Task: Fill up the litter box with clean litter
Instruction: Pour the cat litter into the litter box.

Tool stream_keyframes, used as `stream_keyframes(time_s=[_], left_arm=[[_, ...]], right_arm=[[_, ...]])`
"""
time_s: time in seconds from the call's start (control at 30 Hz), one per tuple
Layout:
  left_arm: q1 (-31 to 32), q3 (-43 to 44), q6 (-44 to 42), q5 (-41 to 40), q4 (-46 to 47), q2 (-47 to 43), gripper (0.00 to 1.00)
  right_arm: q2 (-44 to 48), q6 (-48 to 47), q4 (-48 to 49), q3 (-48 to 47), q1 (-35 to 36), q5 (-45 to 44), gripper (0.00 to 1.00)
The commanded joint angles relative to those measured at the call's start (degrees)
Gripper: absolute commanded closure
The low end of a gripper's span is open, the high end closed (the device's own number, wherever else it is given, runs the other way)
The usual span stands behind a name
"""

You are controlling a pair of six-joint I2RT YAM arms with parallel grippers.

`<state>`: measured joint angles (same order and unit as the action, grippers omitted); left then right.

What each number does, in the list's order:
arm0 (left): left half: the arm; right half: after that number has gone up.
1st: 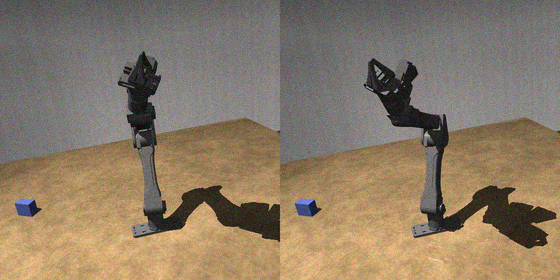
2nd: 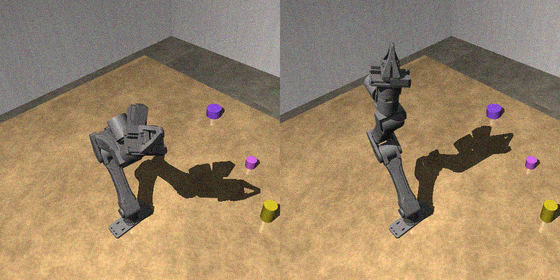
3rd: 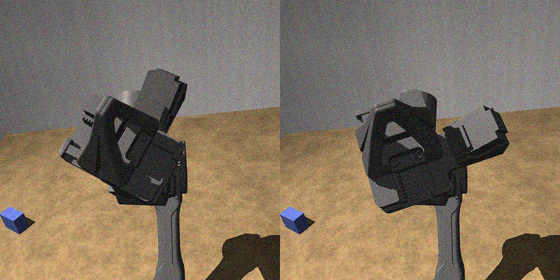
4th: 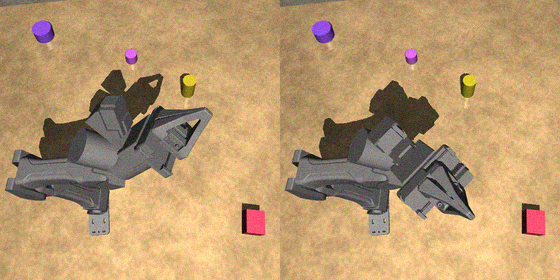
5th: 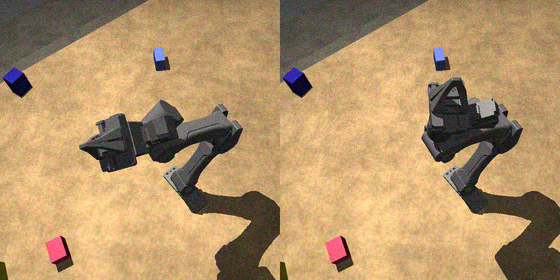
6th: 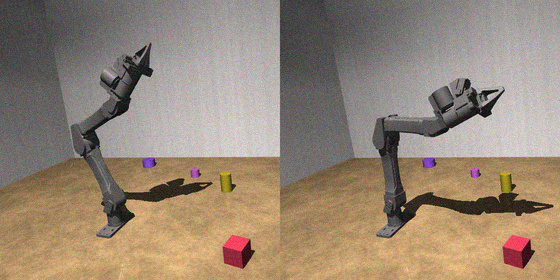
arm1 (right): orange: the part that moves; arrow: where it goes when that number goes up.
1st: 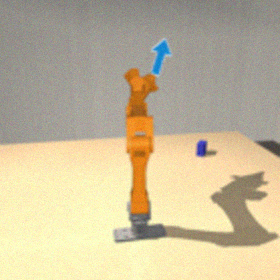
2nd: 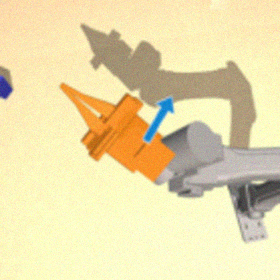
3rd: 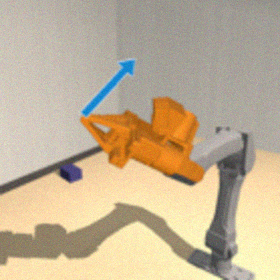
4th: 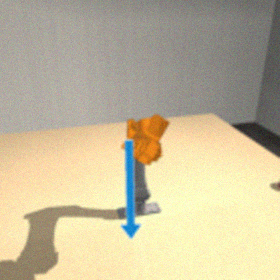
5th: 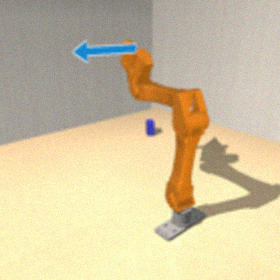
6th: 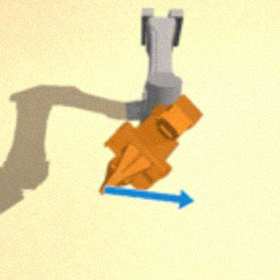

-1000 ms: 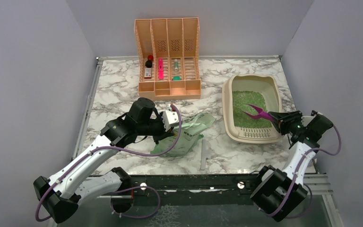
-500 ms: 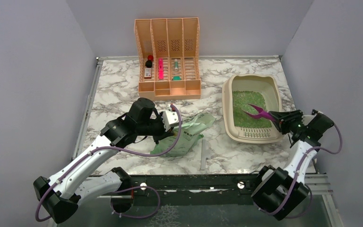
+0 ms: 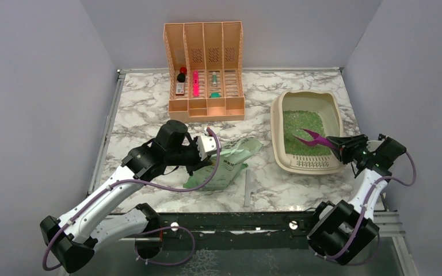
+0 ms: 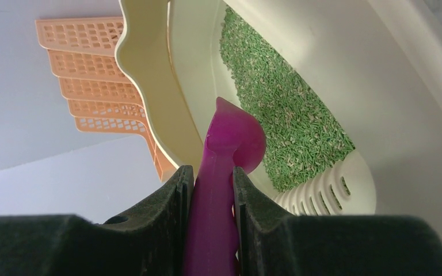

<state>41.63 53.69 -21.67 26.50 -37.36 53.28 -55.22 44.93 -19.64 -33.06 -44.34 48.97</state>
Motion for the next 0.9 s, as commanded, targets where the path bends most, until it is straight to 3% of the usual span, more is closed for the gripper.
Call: stream_keyframes(time_s=[0.0, 0.37, 0.87], left_arm=[[0.1, -0.2, -0.2, 1.5, 5.6, -2.1, 1.0], [0.1, -0.3, -0.6, 1.7, 5.6, -2.2, 1.0], [0.1, -1.4, -2.4, 0.2, 5.6, -3.9, 1.0]], right_arm=[[1.7, -2.5, -2.0, -2.1, -0.2, 0.8, 0.99], [9.7, -7.0, -11.9, 0.9, -0.2, -2.8, 0.99], [2.0, -14.8, -19.5, -13.3, -0.2, -9.9, 0.99]])
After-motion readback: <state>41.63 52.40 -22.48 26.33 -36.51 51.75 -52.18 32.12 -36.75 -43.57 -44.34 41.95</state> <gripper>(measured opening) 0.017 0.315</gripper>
